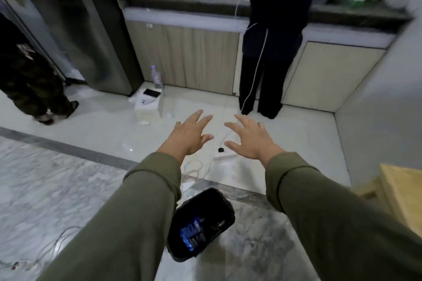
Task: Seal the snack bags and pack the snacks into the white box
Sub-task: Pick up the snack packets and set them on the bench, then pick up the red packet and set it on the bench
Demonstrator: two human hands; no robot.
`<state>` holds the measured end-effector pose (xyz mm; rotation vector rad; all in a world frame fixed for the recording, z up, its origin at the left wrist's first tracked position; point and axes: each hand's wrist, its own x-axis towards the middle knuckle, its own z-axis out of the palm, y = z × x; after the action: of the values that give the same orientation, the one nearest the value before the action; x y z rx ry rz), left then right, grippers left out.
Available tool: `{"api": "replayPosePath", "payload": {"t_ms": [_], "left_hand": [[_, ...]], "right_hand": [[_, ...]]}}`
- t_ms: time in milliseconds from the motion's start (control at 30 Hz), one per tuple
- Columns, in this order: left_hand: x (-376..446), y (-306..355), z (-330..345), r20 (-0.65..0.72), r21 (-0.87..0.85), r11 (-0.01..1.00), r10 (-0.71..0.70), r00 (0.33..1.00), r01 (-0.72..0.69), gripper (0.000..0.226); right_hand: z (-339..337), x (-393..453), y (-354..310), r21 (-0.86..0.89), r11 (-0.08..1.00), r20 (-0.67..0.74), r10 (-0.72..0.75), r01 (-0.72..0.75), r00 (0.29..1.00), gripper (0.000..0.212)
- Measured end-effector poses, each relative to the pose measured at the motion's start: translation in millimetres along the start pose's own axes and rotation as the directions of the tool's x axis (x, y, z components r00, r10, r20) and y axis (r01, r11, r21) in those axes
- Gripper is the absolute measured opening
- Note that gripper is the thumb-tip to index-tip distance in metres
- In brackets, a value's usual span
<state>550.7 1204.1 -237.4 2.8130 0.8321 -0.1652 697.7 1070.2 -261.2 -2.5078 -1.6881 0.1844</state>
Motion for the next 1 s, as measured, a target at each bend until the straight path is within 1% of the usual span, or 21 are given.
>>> {"api": "replayPosePath", "payload": {"t_ms": [133, 233, 333, 433, 533, 633, 700, 800, 900, 1000], "left_hand": [[10, 39, -49, -0.063, 0.022, 0.992, 0.126, 0.99, -0.125, 0.062], [16, 75, -78, -0.11, 0.031, 0.965, 0.261, 0.959, -0.259, 0.063], [12, 119, -99, -0.132, 0.077, 0.899, 0.437, 0.889, -0.431, 0.063], [1, 166, -115, -0.121, 0.121, 0.803, 0.595, 0.795, -0.583, 0.063], [-21, 220, -120, -0.11, 0.13, 0.679, 0.734, 0.67, -0.723, 0.063], [-58, 279, -109, -0.078, 0.081, 0.546, 0.837, 0.541, -0.834, 0.063], [-90, 317, -100, -0.057, 0.114, 0.442, 0.897, 0.438, -0.89, 0.064], [-146, 372, -91, -0.023, 0.147, 0.266, 0.964, 0.266, -0.953, 0.064], [-212, 424, -83, -0.022, 0.11, 0.097, 0.995, 0.096, -0.989, 0.061], [-285, 470, -68, -0.011, 0.077, -0.072, 0.997, -0.073, -0.994, 0.06]], "right_hand": [[-57, -27, 20, -0.02, 0.993, -0.111, 0.115, -0.118, 0.987, 0.061], [-96, -62, 35, -0.025, 0.97, -0.195, 0.234, -0.243, 0.952, 0.06], [-129, -111, 45, 0.0, 0.915, -0.253, 0.39, -0.403, 0.885, 0.059], [-151, -169, 48, -0.003, 0.828, -0.338, 0.527, -0.561, 0.78, 0.059], [-163, -239, 44, 0.006, 0.714, -0.387, 0.647, -0.7, 0.656, 0.058], [-167, -323, 31, 0.026, 0.564, -0.398, 0.763, -0.825, 0.509, 0.059], [-168, -378, 18, 0.03, 0.459, -0.405, 0.818, -0.888, 0.409, 0.059], [-170, -459, -7, 0.064, 0.307, -0.433, 0.866, -0.95, 0.251, 0.058], [-169, -538, -36, 0.102, 0.151, -0.461, 0.883, -0.983, 0.088, 0.057], [-165, -617, -69, 0.128, -0.005, -0.47, 0.88, -0.992, -0.065, 0.057]]}}
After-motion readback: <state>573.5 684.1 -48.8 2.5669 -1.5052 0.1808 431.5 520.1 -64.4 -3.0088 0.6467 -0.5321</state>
